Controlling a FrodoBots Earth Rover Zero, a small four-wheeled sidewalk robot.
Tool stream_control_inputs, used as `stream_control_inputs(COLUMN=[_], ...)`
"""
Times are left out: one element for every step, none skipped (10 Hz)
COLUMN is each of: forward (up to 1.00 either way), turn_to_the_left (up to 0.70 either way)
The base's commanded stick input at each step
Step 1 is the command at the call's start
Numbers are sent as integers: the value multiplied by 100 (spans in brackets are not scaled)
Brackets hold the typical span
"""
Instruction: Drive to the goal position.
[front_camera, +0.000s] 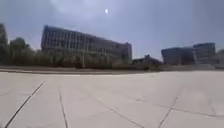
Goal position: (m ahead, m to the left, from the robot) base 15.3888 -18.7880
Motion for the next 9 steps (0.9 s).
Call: stream_control_inputs(forward=[0,0,0,0,0,0,0,0,0], turn_to_the_left=[-70,-70,-70,-70,-70,-70,-70,-47,0])
